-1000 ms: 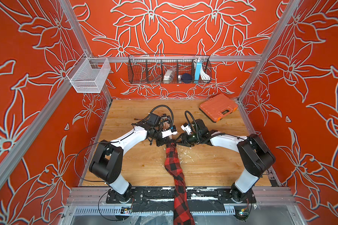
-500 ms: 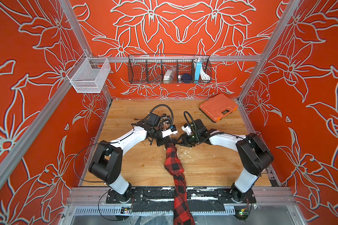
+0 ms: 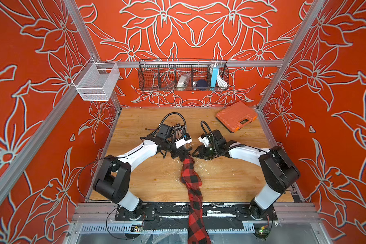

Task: Take off the watch
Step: Untie the watch from the hand.

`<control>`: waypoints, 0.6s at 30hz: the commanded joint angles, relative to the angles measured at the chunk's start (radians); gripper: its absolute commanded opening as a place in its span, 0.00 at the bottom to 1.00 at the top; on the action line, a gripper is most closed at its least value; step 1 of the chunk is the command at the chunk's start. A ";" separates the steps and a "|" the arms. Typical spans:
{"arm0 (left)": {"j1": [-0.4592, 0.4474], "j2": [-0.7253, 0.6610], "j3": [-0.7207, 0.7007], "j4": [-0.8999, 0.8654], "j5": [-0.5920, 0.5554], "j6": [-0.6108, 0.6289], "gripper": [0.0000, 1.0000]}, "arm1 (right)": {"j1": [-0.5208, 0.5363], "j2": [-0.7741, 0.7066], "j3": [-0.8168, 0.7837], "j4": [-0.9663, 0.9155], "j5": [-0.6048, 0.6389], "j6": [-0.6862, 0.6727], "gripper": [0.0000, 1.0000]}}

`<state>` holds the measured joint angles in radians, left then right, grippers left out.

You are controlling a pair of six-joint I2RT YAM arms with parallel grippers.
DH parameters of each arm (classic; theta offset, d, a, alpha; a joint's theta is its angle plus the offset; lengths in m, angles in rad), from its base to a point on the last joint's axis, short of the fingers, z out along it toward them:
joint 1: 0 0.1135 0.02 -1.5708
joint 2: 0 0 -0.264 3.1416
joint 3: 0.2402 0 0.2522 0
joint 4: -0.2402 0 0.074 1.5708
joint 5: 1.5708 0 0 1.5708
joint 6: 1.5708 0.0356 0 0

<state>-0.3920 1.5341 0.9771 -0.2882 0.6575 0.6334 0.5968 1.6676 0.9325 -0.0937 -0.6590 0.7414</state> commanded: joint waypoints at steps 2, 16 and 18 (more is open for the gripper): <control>-0.001 -0.062 -0.065 0.291 0.034 -0.163 0.02 | 0.006 -0.064 -0.027 0.026 0.046 -0.051 0.45; -0.019 -0.091 -0.229 0.584 0.004 -0.338 0.06 | 0.006 -0.098 0.024 0.103 -0.059 -0.050 0.46; -0.027 -0.085 -0.246 0.607 -0.007 -0.352 0.07 | 0.007 -0.085 0.042 0.099 -0.068 -0.047 0.46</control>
<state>-0.4057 1.4910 0.7322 0.1905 0.6342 0.3149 0.5964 1.5700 0.9302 -0.0296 -0.6872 0.6895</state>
